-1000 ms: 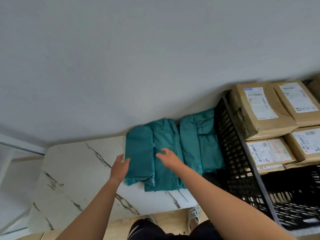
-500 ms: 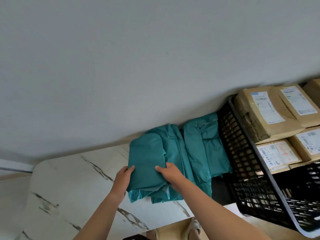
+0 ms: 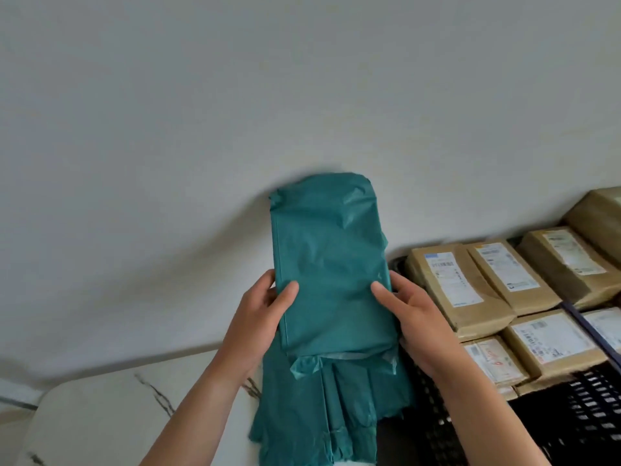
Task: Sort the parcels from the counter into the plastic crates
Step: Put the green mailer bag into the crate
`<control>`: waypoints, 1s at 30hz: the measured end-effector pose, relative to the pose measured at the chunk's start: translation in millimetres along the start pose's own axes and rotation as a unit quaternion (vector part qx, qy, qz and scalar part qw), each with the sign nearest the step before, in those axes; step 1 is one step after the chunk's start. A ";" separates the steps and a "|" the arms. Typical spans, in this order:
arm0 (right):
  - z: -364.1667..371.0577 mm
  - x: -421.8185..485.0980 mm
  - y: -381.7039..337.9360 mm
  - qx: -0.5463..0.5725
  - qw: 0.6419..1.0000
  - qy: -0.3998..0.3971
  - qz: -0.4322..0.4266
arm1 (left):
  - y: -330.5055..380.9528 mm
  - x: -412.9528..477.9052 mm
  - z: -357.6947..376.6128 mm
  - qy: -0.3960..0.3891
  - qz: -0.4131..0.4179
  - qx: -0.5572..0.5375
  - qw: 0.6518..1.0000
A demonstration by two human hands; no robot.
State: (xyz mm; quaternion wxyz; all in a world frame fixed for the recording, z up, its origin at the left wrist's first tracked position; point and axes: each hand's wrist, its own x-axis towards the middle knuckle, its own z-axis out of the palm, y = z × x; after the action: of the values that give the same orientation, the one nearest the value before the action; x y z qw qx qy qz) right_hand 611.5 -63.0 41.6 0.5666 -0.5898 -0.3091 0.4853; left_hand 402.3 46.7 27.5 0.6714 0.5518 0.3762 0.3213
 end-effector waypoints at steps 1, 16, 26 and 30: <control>-5.9 -3.3 -18.7 0.001 1.000 0.004 -0.026 | 17.7 2.6 9.3 -0.010 0.030 -0.002 1.000; -26.8 -28.4 -141.9 0.040 0.972 0.030 -0.230 | 144.9 16.9 70.7 -0.063 0.184 -0.066 0.979; 17.8 -48.1 -154.3 -0.153 0.930 0.107 -0.317 | 151.4 -4.3 118.8 0.098 0.355 0.139 0.919; 25.0 -37.0 -163.6 -0.089 0.928 0.126 -0.341 | 141.0 -6.0 132.4 0.009 0.434 0.273 0.859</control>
State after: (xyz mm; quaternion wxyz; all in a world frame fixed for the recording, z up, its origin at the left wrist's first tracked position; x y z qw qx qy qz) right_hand 606.2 -60.3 211.1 0.6774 -0.5530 -0.4595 0.1556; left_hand 510.7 1.6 181.2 0.2828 0.8174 0.1776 0.4693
